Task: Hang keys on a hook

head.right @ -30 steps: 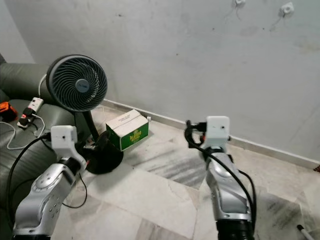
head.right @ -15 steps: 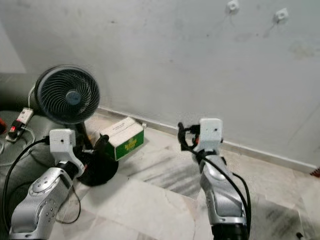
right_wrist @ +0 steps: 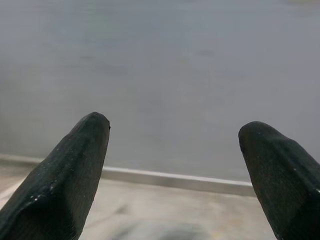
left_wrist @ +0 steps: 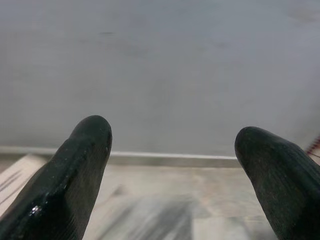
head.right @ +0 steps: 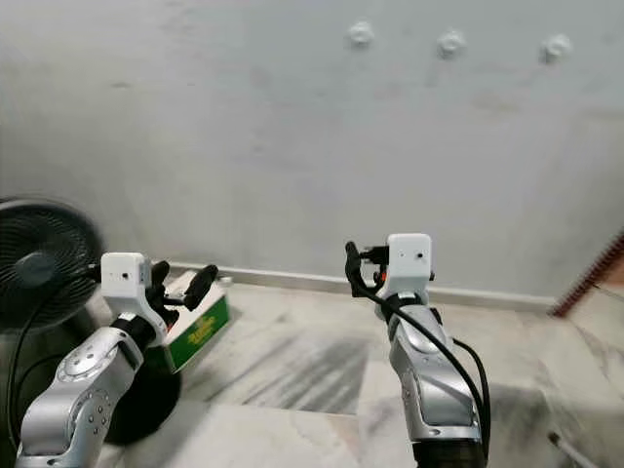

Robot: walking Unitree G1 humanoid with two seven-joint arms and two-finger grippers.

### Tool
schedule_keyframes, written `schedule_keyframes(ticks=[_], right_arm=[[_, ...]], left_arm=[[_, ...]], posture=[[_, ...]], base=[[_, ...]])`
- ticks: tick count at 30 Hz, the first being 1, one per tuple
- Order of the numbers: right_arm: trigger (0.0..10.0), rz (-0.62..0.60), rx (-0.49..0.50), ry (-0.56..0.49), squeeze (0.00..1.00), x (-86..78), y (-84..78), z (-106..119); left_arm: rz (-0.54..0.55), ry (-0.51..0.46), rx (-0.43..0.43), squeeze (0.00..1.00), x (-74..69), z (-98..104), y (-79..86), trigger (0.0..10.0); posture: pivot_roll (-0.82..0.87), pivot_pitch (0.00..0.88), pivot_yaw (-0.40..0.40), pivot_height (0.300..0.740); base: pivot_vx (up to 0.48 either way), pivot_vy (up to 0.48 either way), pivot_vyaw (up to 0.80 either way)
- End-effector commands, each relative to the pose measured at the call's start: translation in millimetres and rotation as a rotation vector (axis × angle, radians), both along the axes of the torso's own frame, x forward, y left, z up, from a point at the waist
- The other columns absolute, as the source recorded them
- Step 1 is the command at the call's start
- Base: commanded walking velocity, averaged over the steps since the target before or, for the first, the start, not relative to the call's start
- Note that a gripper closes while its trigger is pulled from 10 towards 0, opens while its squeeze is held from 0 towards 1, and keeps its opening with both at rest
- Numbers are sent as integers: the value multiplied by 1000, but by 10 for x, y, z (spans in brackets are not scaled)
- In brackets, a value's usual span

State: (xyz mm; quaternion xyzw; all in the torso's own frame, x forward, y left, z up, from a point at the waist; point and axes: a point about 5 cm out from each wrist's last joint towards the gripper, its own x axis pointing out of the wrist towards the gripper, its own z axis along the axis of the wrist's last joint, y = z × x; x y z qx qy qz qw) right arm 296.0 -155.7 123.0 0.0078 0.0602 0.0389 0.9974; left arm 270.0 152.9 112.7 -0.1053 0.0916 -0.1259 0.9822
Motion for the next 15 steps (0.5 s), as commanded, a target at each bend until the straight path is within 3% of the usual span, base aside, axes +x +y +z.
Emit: schedule_keyframes(ticks=[1, 15], right_arm=[[10000, -12, -3, -10, 0, 13, -28, 35], [10000, -10, -5, -8, 0, 29, -22, 41]], left_arm=[[-24, 4, 7, 0, -8, 4, -39, 10000], [-12, 20, 17, 0, 13, -5, -6, 10000]], posture=[[2, 0, 18, 740], [1, 0, 15, 740]], base=[[401, 0, -800], [383, 0, -800]])
